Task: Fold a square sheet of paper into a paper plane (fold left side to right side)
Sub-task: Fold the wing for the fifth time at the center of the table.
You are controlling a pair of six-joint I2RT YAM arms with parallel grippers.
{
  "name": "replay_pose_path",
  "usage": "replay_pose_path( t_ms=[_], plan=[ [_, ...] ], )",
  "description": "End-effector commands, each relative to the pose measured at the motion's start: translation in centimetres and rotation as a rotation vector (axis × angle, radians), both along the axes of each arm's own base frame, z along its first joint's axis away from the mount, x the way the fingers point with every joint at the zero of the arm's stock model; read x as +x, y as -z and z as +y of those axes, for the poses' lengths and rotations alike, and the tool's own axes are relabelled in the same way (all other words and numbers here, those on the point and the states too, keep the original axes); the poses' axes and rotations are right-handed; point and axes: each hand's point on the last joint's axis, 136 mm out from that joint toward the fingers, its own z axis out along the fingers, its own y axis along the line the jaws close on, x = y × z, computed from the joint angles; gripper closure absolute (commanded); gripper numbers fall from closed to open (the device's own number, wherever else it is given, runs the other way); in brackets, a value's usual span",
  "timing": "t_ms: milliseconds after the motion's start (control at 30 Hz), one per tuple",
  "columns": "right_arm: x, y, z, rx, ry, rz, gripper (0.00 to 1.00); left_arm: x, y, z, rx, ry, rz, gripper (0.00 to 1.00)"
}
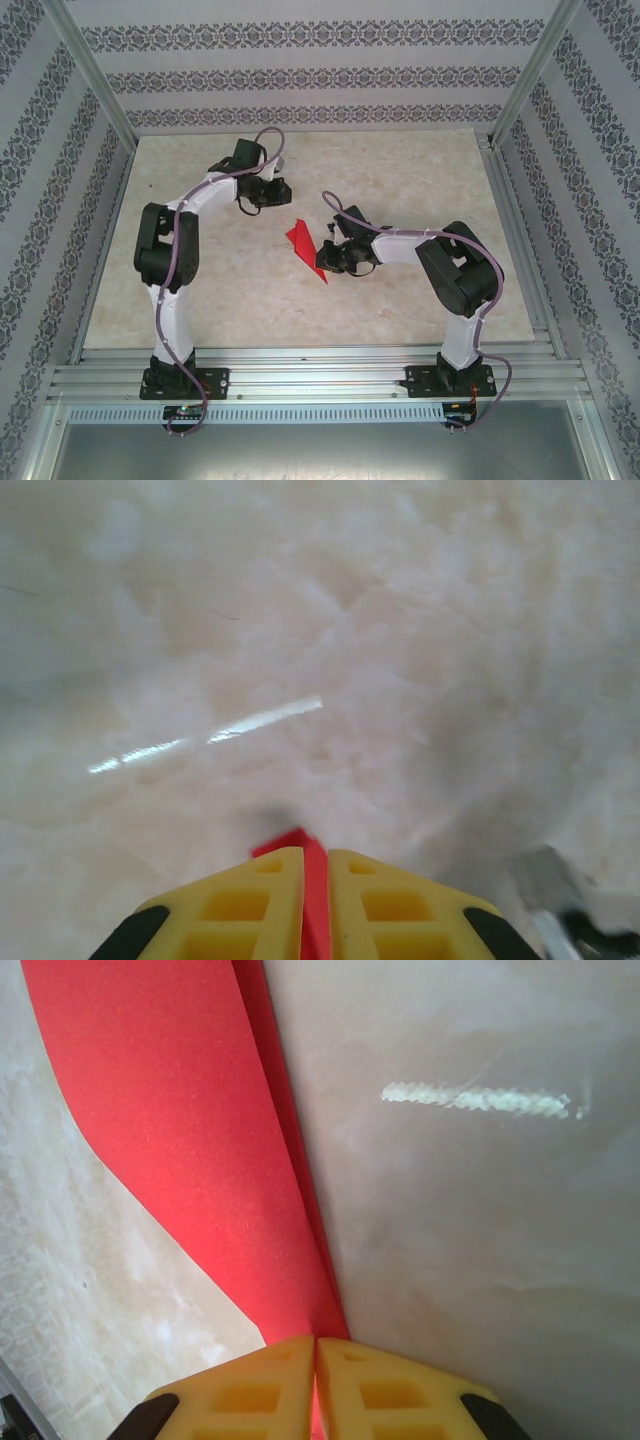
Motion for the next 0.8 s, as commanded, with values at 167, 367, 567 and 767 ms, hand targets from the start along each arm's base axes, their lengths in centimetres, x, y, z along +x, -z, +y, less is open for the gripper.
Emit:
replay_pose_path(
  t_ms=[167, 367, 567, 767],
  plan=[
    [-3.9, 5.5, -3.8, -0.220, -0.004, 0.132, 0.87, -6.4, -0.4, -6.1, -0.113, 0.148, 0.019, 0.85],
    [-3.5, 4.8, -3.4, -0.201, -0.005, 0.111, 0.87, -6.2, 5.6, -6.0, -0.004, 0.116, 0.103, 0.87],
    [-2.8, 2.8, -2.1, -0.127, -0.018, 0.067, 0.86, -6.0, 10.0, -5.0, 0.090, 0.090, 0.150, 0.88],
    [-1.1, -1.5, 0.0, -0.009, -0.025, 0.001, 0.86, -6.9, 12.4, -4.1, 0.134, 0.091, 0.184, 0.89]
  ],
)
